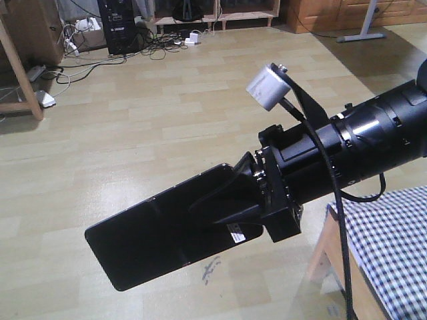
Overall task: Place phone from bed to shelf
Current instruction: 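Hold the phone in the right gripper while the base turns away, then carry the phone in the right gripper to the wooden shelf unit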
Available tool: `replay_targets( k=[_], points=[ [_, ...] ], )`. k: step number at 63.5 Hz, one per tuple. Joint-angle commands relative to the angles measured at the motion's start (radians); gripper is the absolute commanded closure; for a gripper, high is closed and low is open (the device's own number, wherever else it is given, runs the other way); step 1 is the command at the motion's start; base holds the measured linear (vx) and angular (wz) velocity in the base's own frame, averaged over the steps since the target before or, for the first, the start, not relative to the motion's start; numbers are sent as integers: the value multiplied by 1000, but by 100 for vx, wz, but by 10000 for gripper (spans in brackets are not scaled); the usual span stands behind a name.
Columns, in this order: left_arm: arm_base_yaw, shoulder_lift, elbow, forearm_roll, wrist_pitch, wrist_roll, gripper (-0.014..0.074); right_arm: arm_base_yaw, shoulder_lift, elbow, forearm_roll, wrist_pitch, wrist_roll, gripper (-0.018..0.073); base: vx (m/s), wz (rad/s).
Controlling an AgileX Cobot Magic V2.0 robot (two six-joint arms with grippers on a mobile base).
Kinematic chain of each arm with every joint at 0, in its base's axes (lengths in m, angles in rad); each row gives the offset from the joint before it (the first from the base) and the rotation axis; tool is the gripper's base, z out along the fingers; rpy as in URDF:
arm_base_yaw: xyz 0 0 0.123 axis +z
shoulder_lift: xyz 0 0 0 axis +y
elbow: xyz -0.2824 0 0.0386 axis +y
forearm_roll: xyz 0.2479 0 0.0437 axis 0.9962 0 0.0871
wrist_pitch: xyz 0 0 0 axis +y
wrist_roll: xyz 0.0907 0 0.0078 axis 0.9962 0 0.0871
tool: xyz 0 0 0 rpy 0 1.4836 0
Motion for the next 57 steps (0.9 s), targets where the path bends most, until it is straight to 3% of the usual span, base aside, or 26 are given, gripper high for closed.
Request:
replay_targets(
  k=[1, 57],
  points=[
    [0, -11, -26, -5, -71, -4, 596, 0, -35, -26, 87, 64, -8, 560, 43, 5],
    [0, -11, -26, -5, -71, -4, 596, 0, -35, -26, 87, 64, -8, 560, 47, 0]
  ],
)
